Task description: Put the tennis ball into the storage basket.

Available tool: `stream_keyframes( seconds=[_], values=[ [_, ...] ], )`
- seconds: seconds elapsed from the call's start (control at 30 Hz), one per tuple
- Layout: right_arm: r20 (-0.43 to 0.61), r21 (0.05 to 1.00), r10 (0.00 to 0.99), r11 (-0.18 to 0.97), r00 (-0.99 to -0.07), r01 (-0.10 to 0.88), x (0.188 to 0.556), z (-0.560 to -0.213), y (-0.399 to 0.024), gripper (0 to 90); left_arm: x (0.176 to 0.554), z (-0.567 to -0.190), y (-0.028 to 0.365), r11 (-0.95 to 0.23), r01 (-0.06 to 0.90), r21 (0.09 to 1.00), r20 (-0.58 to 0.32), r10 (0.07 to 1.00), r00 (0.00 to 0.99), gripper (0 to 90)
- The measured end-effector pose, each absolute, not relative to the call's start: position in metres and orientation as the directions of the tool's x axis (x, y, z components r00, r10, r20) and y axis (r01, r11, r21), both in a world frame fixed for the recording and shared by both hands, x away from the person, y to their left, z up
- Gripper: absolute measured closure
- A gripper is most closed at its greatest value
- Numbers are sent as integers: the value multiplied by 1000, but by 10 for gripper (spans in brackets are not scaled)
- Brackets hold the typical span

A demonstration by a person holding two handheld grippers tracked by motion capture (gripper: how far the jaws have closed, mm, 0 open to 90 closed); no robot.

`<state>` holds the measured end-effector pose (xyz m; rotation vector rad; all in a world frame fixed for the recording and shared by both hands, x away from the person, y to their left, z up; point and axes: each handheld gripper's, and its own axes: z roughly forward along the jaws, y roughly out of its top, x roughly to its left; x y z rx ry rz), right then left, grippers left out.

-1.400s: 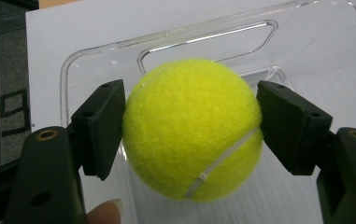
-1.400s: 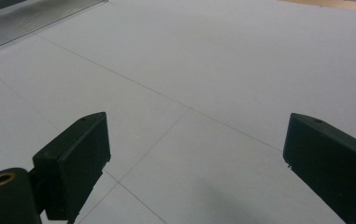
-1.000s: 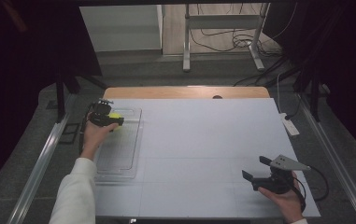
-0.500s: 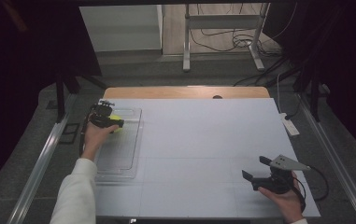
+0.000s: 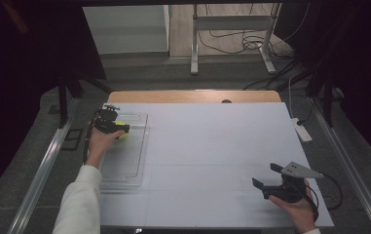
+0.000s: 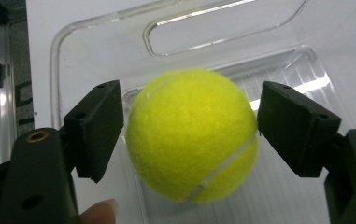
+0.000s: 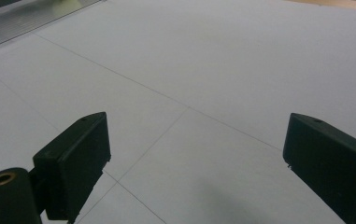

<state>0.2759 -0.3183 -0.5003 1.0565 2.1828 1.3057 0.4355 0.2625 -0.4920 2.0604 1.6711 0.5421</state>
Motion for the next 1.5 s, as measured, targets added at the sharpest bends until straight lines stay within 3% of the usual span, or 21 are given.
stream_keyframes(
  seconds=[0.5, 1.5],
  values=[
    [52, 869, 764, 283, -644, 406, 276, -500, -318, 76, 430, -484, 259, -184, 765, 618, -3, 972, 237, 135],
    [52, 869, 764, 283, -643, 406, 275, -500, -317, 75, 396, -462, 253, -173, 665, 726, -120, 921, 370, 129]
  ],
)
